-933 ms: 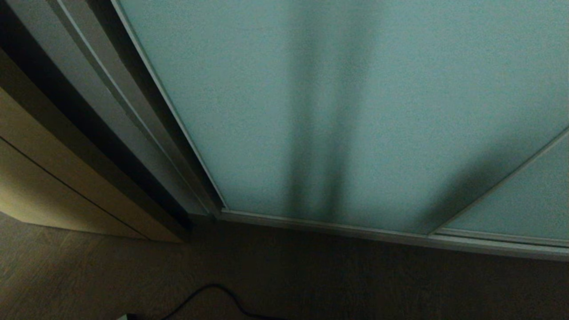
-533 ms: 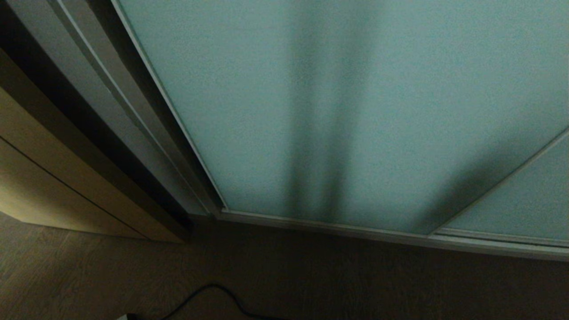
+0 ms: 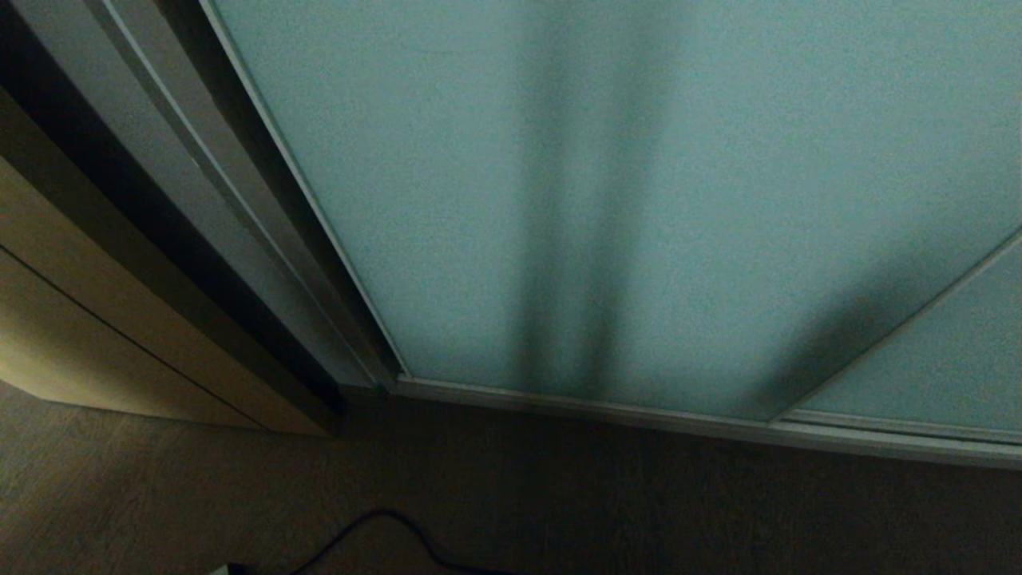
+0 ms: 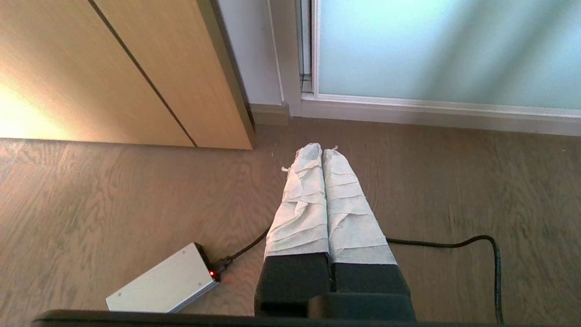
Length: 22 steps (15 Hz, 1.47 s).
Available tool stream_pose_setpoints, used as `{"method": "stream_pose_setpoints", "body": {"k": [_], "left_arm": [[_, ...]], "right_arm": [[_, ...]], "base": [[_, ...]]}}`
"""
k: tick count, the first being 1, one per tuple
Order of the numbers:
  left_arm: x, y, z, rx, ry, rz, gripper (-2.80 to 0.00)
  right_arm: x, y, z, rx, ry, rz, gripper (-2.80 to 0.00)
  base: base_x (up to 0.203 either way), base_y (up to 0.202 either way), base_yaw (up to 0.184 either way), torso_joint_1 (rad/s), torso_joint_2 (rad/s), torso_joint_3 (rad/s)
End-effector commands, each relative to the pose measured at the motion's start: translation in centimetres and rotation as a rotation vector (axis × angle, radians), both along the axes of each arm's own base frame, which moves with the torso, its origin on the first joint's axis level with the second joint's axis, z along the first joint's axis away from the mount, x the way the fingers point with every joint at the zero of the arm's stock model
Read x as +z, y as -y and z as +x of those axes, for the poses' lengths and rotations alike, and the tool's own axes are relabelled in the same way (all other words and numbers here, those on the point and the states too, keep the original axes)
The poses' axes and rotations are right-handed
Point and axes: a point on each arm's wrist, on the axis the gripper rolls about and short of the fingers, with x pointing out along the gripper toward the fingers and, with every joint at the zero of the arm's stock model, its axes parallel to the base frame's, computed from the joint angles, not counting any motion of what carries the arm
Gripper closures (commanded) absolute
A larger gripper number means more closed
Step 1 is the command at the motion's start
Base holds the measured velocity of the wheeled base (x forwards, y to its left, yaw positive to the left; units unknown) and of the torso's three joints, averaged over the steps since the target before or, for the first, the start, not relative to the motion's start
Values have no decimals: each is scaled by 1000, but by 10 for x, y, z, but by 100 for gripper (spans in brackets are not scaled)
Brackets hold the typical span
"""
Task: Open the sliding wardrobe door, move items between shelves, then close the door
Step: Open the door
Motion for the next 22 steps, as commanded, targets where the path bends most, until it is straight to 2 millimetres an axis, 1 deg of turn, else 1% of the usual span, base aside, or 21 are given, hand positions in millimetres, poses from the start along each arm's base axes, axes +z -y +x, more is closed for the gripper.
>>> {"method": "stream_pose_setpoints", "body": {"k": [1, 5, 6, 8, 9, 10, 12, 14, 16, 17, 19, 22], "left_arm": [[0, 0, 0, -1, -2, 5, 0], [-1, 0, 0, 21, -12, 10, 0], [3, -1, -1, 23, 7, 10, 0], [22, -1, -5, 27, 60, 9, 0], [43, -1, -10, 33, 110, 7, 0], [70, -1, -15, 47, 166, 4, 0], [122, -2, -13, 94, 241, -8, 0], [166, -4, 4, 155, 321, -27, 0], [207, -5, 32, 224, 436, -63, 0], [222, -6, 46, 246, 490, -78, 0], [249, -6, 77, 277, 586, -103, 0], [278, -7, 112, 279, 682, -129, 0]], "right_arm": [[0, 0, 0, 0, 0, 0, 0], [0, 0, 0, 0, 0, 0, 0], [0, 0, 0, 0, 0, 0, 0], [0, 0, 0, 0, 0, 0, 0], [0, 0, 0, 1, 0, 0, 0], [0, 0, 0, 0, 0, 0, 0], [0, 0, 0, 0, 0, 0, 0], [0, 0, 0, 0, 0, 0, 0], [0, 0, 0, 0, 0, 0, 0], [0, 0, 0, 0, 0, 0, 0], [0, 0, 0, 0, 0, 0, 0], [0, 0, 0, 0, 0, 0, 0]], "base": [[0, 0, 0, 0, 0, 0], [0, 0, 0, 0, 0, 0], [0, 0, 0, 0, 0, 0], [0, 0, 0, 0, 0, 0], [0, 0, 0, 0, 0, 0], [0, 0, 0, 0, 0, 0], [0, 0, 0, 0, 0, 0], [0, 0, 0, 0, 0, 0], [0, 0, 0, 0, 0, 0], [0, 0, 0, 0, 0, 0], [0, 0, 0, 0, 0, 0], [0, 0, 0, 0, 0, 0]]}}
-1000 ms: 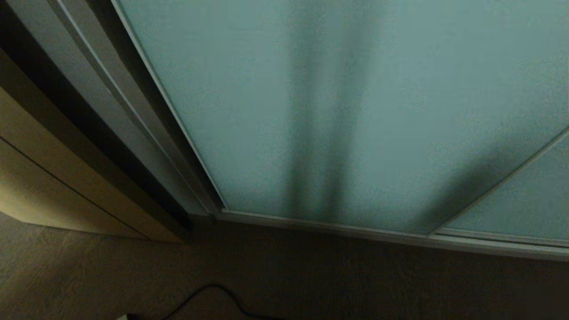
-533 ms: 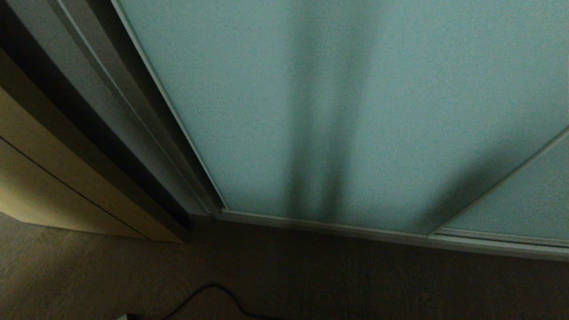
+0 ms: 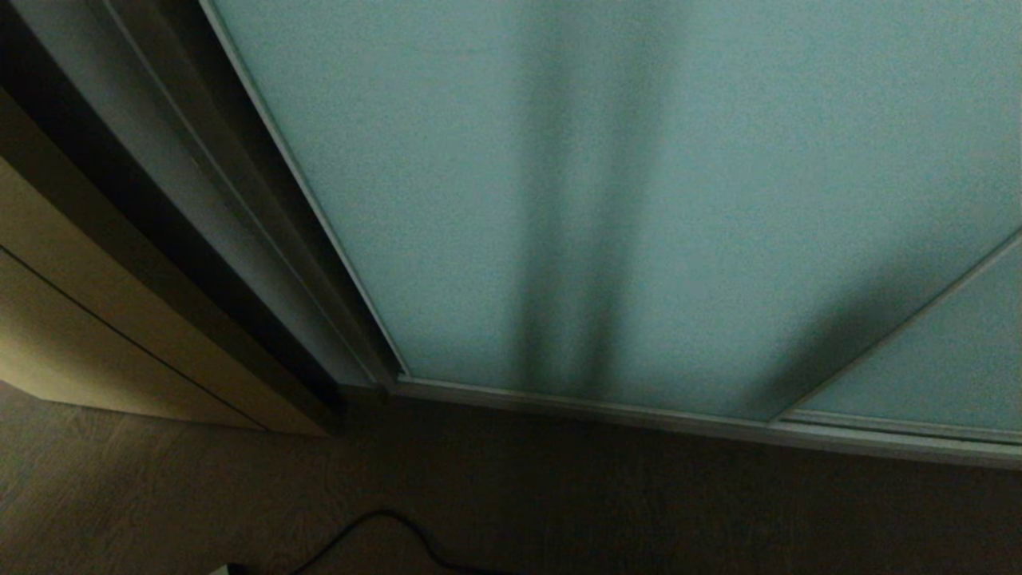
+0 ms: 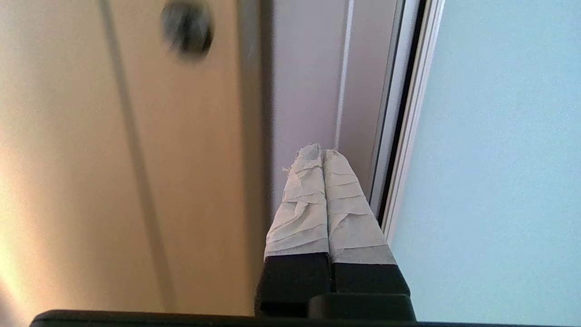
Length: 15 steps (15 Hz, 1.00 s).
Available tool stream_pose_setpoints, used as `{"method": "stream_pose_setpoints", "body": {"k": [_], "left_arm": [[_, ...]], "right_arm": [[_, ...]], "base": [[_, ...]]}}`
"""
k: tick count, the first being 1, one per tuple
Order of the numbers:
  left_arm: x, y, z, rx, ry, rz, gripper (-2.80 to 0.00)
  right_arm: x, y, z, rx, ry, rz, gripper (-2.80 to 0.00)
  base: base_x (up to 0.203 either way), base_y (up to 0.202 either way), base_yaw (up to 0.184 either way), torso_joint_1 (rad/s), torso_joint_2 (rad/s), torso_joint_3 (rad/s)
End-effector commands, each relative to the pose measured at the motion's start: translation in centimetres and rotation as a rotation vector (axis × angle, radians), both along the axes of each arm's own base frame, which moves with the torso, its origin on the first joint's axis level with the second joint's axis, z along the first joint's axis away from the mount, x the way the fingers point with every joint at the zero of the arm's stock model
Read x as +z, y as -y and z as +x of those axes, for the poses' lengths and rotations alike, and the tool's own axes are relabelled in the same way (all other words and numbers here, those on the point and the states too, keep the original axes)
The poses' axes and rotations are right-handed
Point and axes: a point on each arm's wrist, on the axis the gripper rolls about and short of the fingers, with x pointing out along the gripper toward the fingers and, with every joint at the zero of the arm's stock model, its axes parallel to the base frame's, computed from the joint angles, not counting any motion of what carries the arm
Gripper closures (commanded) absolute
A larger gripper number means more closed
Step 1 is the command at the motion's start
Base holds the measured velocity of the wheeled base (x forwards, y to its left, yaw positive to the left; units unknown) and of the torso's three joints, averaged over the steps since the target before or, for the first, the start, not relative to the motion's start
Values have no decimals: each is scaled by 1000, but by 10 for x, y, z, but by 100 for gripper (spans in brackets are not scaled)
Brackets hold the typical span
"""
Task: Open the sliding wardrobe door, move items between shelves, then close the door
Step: Open the door
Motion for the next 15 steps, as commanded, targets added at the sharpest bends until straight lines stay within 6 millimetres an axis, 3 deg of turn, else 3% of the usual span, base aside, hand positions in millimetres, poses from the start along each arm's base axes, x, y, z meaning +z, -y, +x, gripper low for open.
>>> {"method": "stream_pose_setpoints", "body": {"k": [1, 10, 15], "left_arm": [[11, 0, 45, -13, -23, -1, 0], [49, 3, 127, -114, 6, 8, 0], [52, 12, 159, -161, -13, 2, 0]], "right_arm": [[0, 0, 0, 1, 0, 0, 0], [0, 0, 0, 0, 0, 0, 0], [0, 0, 0, 0, 0, 0, 0]], "base": [[0, 0, 0, 0, 0, 0], [0, 0, 0, 0, 0, 0], [0, 0, 0, 0, 0, 0]]}}
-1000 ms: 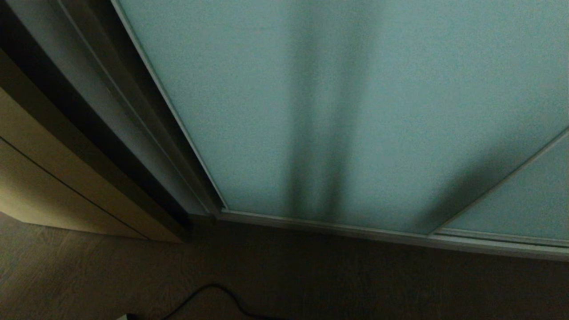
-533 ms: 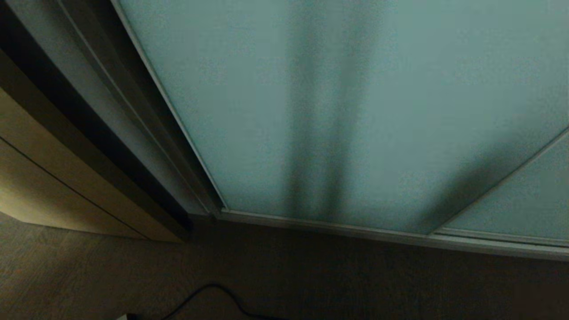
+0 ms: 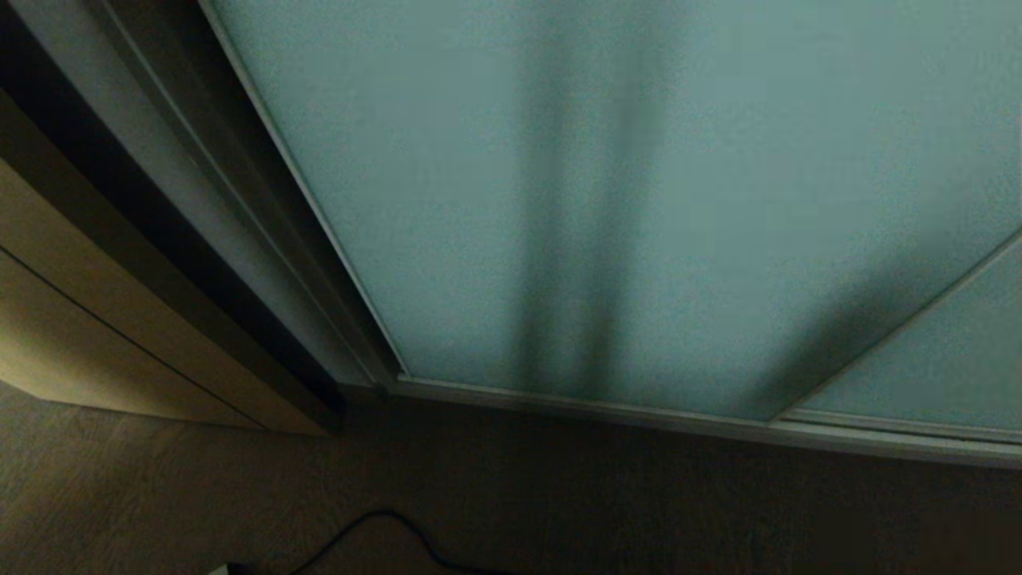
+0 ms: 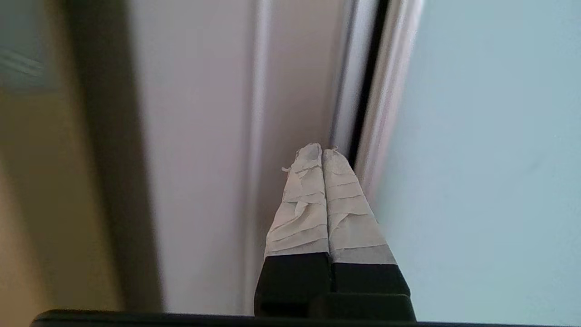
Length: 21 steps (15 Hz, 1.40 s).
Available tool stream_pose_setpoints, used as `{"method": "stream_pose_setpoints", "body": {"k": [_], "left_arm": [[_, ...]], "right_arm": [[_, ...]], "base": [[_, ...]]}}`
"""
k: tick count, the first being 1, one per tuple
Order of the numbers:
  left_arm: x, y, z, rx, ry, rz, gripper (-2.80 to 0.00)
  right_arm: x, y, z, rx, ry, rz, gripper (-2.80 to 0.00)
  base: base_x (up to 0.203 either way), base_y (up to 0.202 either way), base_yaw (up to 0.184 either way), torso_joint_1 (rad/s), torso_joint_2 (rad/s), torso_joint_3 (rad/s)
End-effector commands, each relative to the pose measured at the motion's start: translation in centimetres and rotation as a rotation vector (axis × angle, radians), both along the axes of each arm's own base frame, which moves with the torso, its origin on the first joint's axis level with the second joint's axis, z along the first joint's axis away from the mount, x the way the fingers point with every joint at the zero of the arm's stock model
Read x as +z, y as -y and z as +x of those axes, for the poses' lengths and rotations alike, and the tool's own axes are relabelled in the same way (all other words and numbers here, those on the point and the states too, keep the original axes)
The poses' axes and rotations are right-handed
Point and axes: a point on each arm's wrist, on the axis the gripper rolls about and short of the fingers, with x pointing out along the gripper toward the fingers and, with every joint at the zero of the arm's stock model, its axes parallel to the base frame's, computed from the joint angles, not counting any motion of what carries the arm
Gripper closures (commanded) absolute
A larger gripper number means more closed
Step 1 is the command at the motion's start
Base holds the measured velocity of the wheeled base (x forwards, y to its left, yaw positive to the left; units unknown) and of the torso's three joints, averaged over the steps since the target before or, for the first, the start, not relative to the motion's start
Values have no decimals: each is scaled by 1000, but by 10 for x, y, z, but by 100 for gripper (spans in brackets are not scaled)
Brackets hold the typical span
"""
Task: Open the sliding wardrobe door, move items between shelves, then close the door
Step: Open the door
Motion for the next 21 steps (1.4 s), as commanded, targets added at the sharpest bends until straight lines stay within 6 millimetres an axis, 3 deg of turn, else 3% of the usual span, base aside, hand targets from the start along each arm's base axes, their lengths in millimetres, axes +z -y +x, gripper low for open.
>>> {"method": "stream_pose_setpoints", "body": {"k": [1, 7, 12, 17, 21], "left_arm": [[-6, 5, 21, -17, -31, 0, 0], [-2, 8, 61, -10, -32, -8, 0], [-12, 9, 79, -22, -66, 1, 0], [-7, 11, 104, -23, -51, 1, 0], [-10, 15, 110, -74, -92, 32, 0]], "right_arm": [[0, 0, 0, 0, 0, 0, 0], [0, 0, 0, 2, 0, 0, 0], [0, 0, 0, 1, 0, 0, 0], [0, 0, 0, 0, 0, 0, 0], [0, 0, 0, 0, 0, 0, 0]], "base": [[0, 0, 0, 0, 0, 0], [0, 0, 0, 0, 0, 0], [0, 0, 0, 0, 0, 0], [0, 0, 0, 0, 0, 0], [0, 0, 0, 0, 0, 0]]}}
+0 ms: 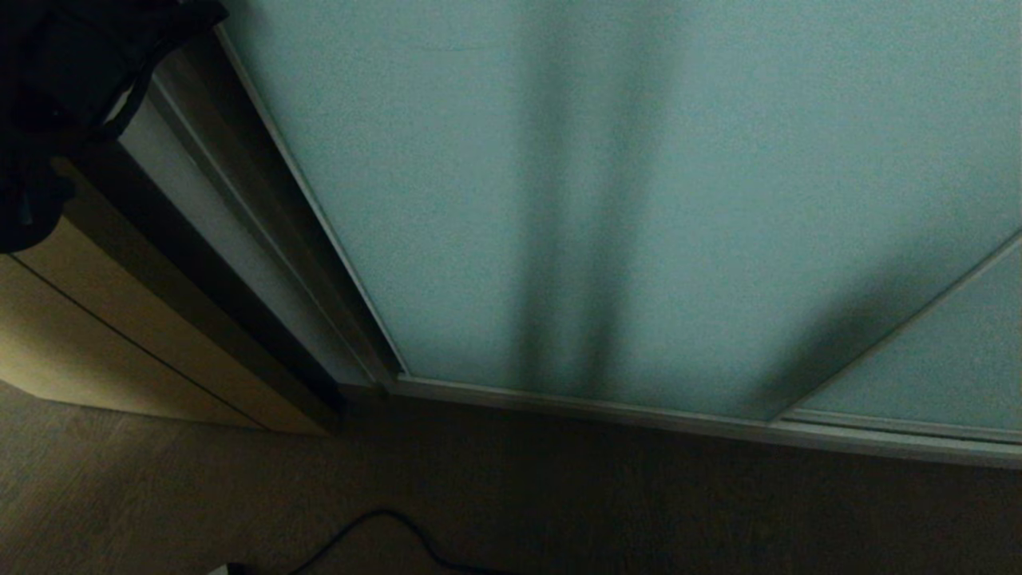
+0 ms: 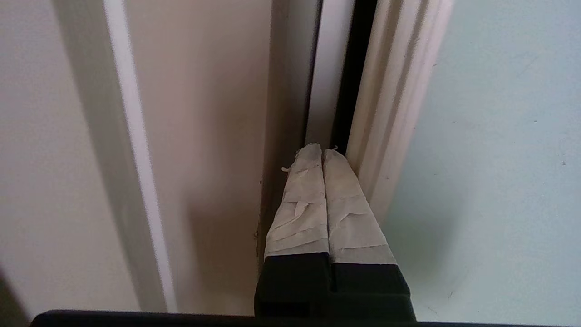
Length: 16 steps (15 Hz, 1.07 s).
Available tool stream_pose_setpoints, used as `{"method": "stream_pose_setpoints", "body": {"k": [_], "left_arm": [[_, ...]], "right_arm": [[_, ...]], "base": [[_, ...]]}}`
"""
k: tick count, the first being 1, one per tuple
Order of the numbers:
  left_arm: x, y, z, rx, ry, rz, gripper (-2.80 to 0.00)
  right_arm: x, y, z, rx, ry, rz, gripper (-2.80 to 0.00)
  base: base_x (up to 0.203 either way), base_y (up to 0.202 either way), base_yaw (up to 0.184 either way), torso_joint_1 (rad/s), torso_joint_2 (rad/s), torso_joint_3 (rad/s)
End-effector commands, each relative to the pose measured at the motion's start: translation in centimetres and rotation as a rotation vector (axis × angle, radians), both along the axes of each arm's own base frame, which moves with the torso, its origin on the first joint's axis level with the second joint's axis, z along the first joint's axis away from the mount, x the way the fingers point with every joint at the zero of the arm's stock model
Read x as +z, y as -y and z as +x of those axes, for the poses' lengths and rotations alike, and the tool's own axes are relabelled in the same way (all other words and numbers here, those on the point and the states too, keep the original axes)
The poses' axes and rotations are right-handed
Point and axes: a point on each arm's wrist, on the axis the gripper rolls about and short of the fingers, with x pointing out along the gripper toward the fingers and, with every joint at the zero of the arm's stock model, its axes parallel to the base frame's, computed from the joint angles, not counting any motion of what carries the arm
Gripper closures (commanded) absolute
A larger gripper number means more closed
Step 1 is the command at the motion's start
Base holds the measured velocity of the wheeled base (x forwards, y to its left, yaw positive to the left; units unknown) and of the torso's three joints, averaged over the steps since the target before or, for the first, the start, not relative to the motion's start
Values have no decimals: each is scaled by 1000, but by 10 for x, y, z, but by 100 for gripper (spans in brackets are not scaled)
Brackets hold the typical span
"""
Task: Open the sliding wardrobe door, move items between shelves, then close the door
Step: Open the door
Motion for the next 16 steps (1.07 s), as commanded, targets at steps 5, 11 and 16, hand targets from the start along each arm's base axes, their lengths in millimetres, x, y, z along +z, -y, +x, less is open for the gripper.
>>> {"method": "stream_pose_setpoints", "body": {"k": [5, 11, 16], "left_arm": [[-9, 4, 20, -36, -19, 21, 0], [-7, 48, 10, -194, -12, 16, 0], [-16, 93, 3, -327, -36, 14, 0]], "right_arm": [[0, 0, 0, -1, 0, 0, 0], [0, 0, 0, -1, 0, 0, 0], [0, 0, 0, 1, 0, 0, 0]], "base": [[0, 0, 0, 0, 0, 0], [0, 0, 0, 0, 0, 0], [0, 0, 0, 0, 0, 0]]}}
